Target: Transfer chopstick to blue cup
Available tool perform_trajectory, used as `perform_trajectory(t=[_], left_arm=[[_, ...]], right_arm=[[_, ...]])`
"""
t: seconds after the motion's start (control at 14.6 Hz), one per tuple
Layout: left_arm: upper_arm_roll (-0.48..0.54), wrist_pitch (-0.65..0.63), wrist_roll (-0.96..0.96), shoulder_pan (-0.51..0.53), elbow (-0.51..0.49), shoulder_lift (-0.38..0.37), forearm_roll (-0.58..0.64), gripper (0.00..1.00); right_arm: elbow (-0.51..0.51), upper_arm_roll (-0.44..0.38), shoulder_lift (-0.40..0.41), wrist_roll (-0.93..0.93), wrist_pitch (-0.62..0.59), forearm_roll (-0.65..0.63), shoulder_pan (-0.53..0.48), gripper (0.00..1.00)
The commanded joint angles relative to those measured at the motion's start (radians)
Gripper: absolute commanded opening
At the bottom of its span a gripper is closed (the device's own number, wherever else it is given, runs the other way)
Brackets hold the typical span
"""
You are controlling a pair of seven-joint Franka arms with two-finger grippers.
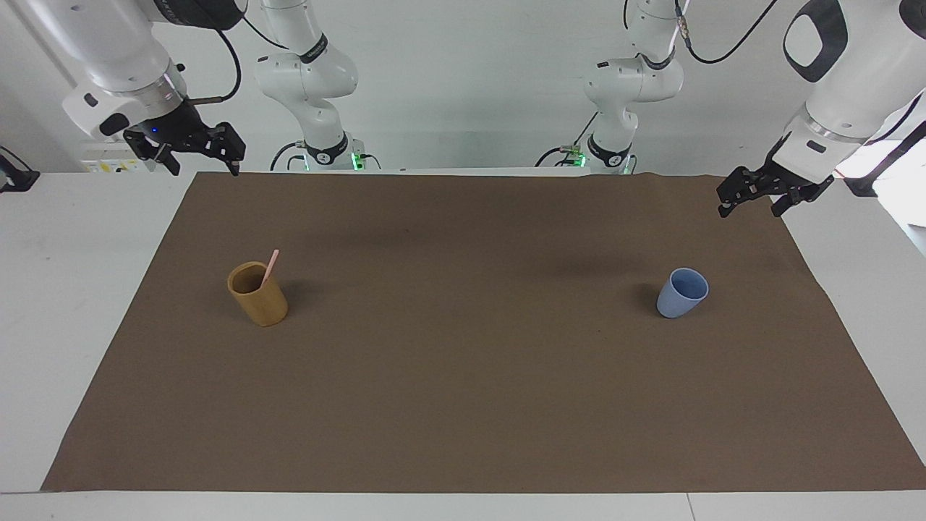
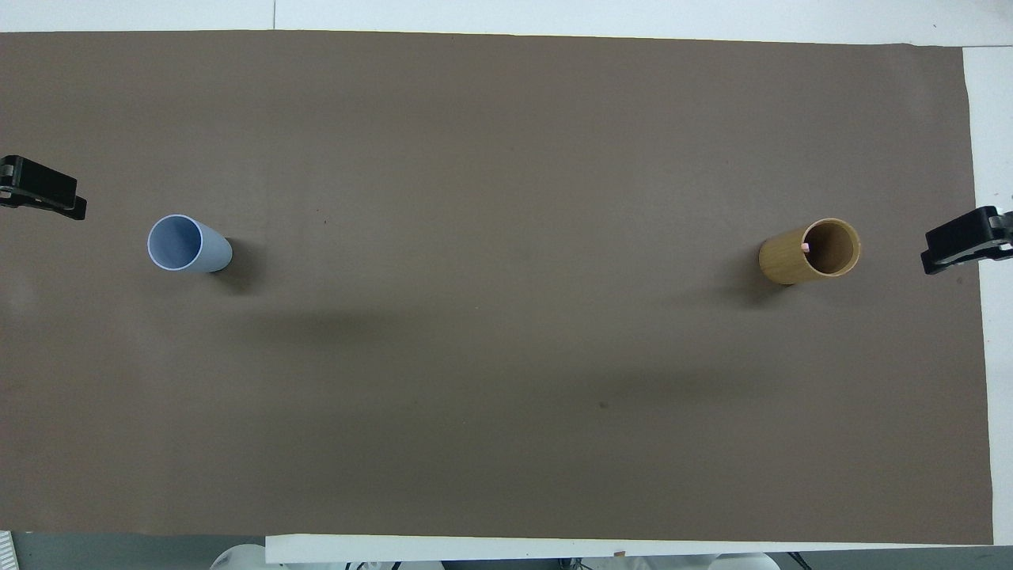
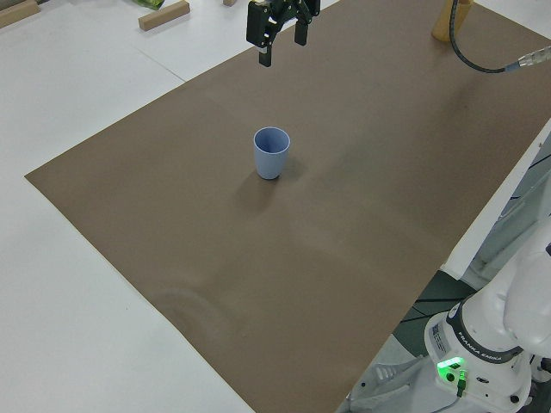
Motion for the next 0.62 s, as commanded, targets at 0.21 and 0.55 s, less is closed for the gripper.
perform_trajectory(t=[0.21,0.55], left_arm=[[0.01,-0.013,-0.004,-0.007,-0.008,-0.02,-0.002,1.0],[0.011,-0.045,0.005,-0.01,-0.051,-0.049,-0.002,1.0]], right_arm=[[-0.031,-0.003,-0.027,-0.006,0.014,0.029,0.004,1.0],[-0.034,-0.001,-0.027,-0.006,0.014,0.029,0.005,1.0]])
